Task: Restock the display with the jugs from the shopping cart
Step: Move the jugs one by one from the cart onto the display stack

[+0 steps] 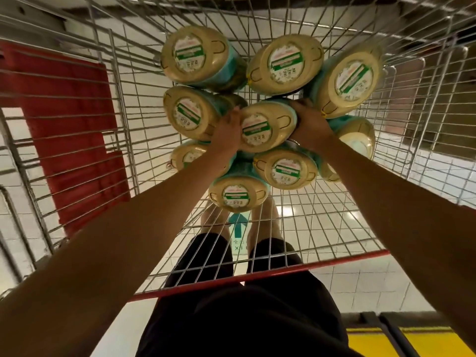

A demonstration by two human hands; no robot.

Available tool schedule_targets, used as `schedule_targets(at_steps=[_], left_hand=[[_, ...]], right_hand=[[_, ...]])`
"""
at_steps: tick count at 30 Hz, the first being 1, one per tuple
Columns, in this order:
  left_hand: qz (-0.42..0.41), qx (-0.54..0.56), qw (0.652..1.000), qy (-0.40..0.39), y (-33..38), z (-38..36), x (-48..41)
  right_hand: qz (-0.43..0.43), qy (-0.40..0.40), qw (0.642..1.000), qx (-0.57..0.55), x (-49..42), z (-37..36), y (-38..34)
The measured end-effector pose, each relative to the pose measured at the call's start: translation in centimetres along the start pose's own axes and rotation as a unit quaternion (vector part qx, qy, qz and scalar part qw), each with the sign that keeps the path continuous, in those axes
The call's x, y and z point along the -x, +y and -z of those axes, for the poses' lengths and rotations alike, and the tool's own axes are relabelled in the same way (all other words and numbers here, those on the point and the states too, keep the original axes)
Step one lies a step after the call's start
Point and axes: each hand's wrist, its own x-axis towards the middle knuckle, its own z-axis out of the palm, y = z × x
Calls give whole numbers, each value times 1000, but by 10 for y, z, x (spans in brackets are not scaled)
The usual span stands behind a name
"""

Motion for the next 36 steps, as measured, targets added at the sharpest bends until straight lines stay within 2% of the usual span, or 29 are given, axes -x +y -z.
schedule_targets(at_steps=[2,4,6,9,13,16,20,22,25,28,32,36], left_hand=[[-31,45,998,41,1,7,10],[-49,82,995,43,7,19,22],[-35,164,986,9,18,30,35],[2,341,936,-90,38,46,58],[15,408,894,-187,49,67,99],[5,389,900,-200,49,81,129],[55,376,906,-186,46,93,162],[13,376,894,-243,47,95,179],[23,352,902,-248,49,97,205],[-31,318,904,-284,55,90,229],[-21,285,909,-303,64,64,271],[-39,219,922,-316,61,21,310]], right_hand=[[25,38,998,-41,15,10,-6],[43,65,991,-109,34,22,-22],[34,76,978,-194,55,32,-43],[11,126,961,-244,88,42,-75],[9,174,950,-259,131,53,-110],[22,179,929,-324,165,59,-139],[38,202,907,-367,213,59,-179],[35,226,903,-364,235,56,-189],[31,288,899,-329,265,53,-201],[43,329,878,-344,291,51,-203],[76,396,846,-348,333,50,-193],[61,465,818,-334,382,48,-164]])
